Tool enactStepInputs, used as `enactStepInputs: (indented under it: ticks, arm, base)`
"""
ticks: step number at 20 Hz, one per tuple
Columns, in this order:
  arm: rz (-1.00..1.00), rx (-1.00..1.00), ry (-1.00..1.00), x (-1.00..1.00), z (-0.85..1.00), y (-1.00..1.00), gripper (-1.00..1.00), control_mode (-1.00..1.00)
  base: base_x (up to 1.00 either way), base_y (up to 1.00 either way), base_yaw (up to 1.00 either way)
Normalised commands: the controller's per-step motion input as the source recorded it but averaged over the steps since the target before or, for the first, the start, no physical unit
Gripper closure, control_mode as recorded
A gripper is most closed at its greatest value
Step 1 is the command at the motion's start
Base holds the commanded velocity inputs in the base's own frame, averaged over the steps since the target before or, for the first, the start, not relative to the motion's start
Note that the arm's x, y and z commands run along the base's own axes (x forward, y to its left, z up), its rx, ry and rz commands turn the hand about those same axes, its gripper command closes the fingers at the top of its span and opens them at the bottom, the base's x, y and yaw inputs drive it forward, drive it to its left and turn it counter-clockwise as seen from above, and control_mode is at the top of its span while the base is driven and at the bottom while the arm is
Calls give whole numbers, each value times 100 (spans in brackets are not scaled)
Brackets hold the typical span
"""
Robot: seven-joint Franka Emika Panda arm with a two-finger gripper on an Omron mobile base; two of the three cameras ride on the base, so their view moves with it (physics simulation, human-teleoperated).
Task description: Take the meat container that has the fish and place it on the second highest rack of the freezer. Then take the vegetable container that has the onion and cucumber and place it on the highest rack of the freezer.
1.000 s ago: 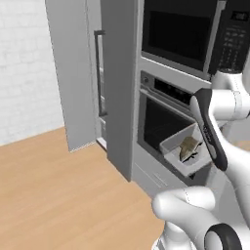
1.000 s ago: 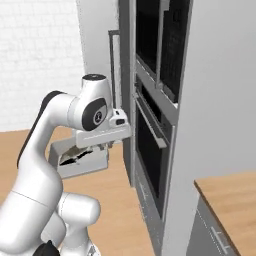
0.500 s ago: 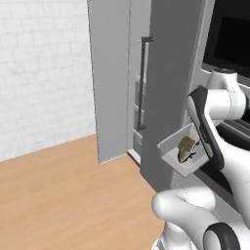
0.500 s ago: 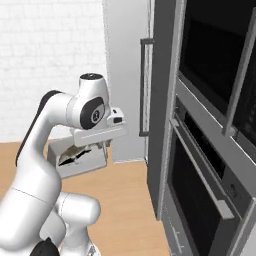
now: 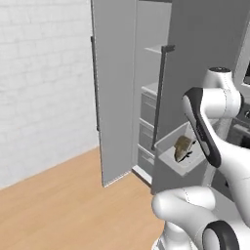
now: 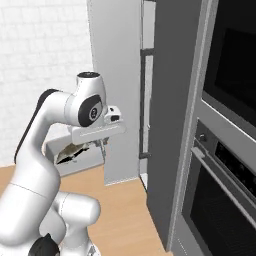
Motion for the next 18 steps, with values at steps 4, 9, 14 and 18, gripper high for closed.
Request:
enactStepInputs:
  ticks: [4, 9, 14, 18]
  arm:
    - [0, 0, 0, 0, 0, 0, 100, 100]
    - [0, 0, 0, 0, 0, 0, 100, 100]
    - [0, 0, 0, 0, 0, 0, 100, 100]
    - [0, 0, 0, 0, 0, 0, 100, 100]
  base:
    - [100, 64, -48]
    - [42, 71, -42]
    - [13, 66, -37]
    - [18, 66, -30]
